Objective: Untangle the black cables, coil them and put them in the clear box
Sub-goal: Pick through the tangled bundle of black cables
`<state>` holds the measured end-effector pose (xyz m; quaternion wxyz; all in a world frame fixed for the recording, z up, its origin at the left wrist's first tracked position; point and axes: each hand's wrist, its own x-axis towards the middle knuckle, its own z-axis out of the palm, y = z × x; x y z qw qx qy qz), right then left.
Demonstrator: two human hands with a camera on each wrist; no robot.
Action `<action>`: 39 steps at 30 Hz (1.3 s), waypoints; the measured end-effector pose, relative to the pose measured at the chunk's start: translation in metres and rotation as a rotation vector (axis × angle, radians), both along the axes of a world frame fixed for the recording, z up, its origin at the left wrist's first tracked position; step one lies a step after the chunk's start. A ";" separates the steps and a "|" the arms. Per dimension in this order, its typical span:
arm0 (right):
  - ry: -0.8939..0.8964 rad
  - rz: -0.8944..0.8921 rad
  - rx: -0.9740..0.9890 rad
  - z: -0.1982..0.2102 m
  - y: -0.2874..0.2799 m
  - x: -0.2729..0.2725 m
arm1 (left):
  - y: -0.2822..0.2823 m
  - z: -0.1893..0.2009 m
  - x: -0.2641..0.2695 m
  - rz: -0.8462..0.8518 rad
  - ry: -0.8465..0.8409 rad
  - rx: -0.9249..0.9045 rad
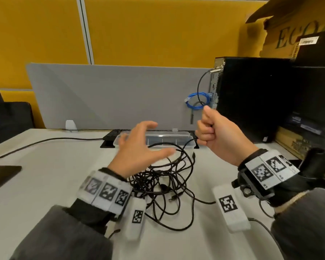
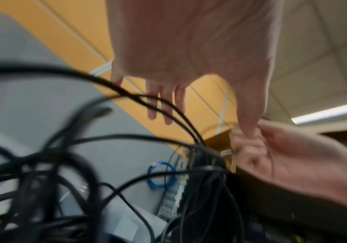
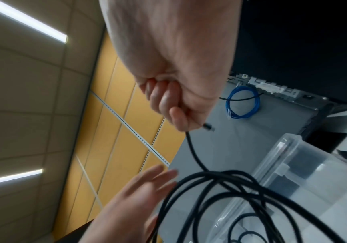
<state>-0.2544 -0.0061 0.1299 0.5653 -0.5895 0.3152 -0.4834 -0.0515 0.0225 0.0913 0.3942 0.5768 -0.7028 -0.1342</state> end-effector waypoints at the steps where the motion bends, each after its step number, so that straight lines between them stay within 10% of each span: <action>1: -0.002 0.052 -0.005 0.003 0.001 0.003 | -0.006 0.001 -0.011 -0.022 -0.187 0.048; 6: 0.300 -0.088 0.017 -0.005 -0.001 0.002 | -0.025 -0.007 -0.025 -0.224 -0.491 0.305; 15: 1.276 0.130 -0.086 -0.056 0.023 0.003 | -0.025 -0.016 0.009 -0.150 0.491 0.268; 21: 1.316 0.045 -0.427 -0.046 0.025 0.010 | -0.019 -0.020 0.028 -0.046 0.817 0.256; 32: 0.559 -0.529 -0.596 -0.032 0.011 -0.015 | -0.008 -0.032 0.029 0.056 0.928 0.093; 35: 0.714 -0.566 -0.510 -0.034 -0.002 -0.032 | -0.003 -0.033 0.031 0.009 0.876 0.078; 39: 1.429 -0.538 -0.483 -0.035 -0.003 -0.041 | 0.001 -0.031 0.026 -0.041 0.818 0.075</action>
